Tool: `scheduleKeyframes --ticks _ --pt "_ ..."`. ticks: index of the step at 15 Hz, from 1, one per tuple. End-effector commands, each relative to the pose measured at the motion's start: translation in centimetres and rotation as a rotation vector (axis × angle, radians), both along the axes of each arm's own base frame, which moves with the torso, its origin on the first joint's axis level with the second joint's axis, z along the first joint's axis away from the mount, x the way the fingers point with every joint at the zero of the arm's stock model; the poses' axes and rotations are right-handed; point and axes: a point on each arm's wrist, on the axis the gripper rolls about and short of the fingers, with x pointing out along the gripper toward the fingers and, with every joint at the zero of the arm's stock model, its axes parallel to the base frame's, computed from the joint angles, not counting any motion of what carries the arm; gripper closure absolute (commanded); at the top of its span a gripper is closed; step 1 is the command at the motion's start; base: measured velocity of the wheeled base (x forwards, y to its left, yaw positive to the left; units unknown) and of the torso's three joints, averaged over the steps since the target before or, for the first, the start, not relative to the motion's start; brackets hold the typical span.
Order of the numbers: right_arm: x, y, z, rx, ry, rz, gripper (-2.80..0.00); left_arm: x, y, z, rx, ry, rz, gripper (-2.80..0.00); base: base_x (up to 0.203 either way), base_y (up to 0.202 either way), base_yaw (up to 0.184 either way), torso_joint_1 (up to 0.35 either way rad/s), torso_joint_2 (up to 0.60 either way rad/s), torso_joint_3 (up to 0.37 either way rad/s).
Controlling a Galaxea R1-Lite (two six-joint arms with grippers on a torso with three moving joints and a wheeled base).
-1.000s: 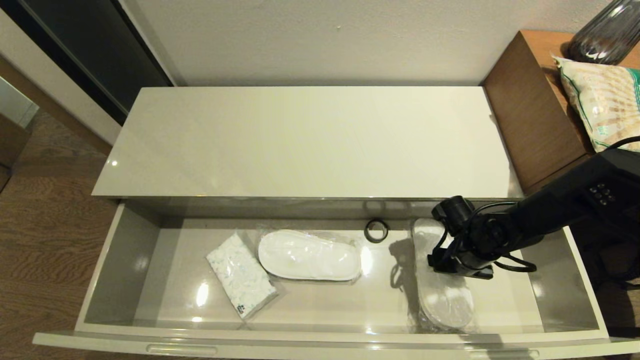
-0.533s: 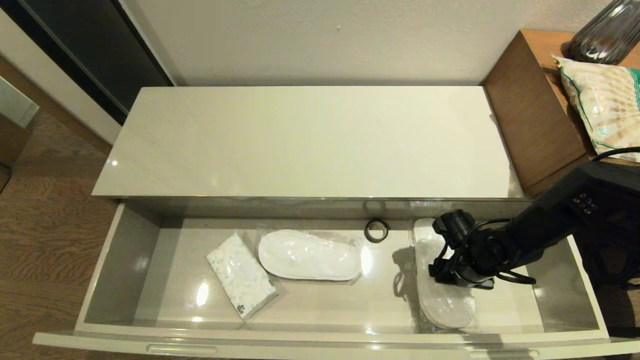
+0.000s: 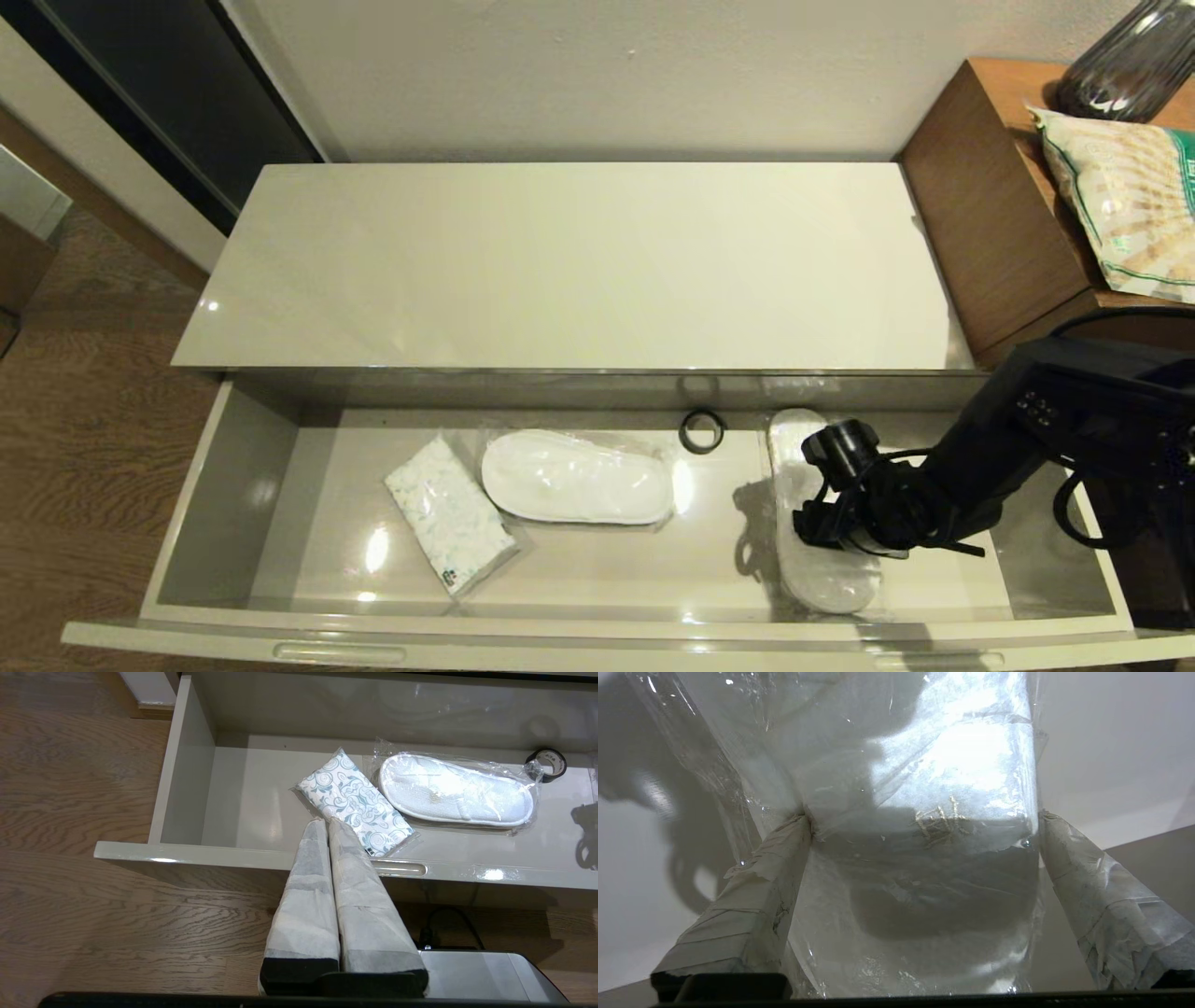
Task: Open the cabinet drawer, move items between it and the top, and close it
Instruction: Take out the disposable slippers from the drawer
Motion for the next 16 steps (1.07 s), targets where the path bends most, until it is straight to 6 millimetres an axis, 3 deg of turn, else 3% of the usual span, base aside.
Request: scheduleKeyframes --ticks 1,2,3,7,11,16 --pt "-0.5 0.1 -1.6 -0.011 0.041 0.006 -2.8 0.0 0.0 0.0 -0.001 -0.002 0.0 0.0 0.0 0.0 0.0 0.0 0.0 0.0" --pt "-0.8 0.2 -1.8 -0.016 0.052 0.014 -2.8 0.0 0.0 0.0 -0.001 -0.002 0.0 0.0 0.0 0.0 0.0 0.0 0.0 0.0" --pt "-0.7 0.3 -1.8 -0.016 0.049 0.017 0.0 0.0 0.0 0.0 -0.001 -0.002 0.0 0.0 0.0 0.0 0.0 0.0 0.0 0.0" --pt "-0.9 0.7 -0.2 -0.008 0.019 0.031 0.0 0.0 0.0 0.0 -0.001 -0.002 0.0 0.0 0.0 0.0 0.0 0.0 0.0 0.0" --pt "-1.8 0.4 4.4 -0.004 -0.011 0.047 0.0 0.0 0.0 0.0 -0.001 -0.002 0.0 0.0 0.0 0.0 0.0 0.0 0.0 0.0" --pt "-4.3 0.1 10.3 -0.009 0.049 0.06 0.0 0.0 0.0 0.0 -0.001 -0.002 0.0 0.0 0.0 0.0 0.0 0.0 0.0 0.0"
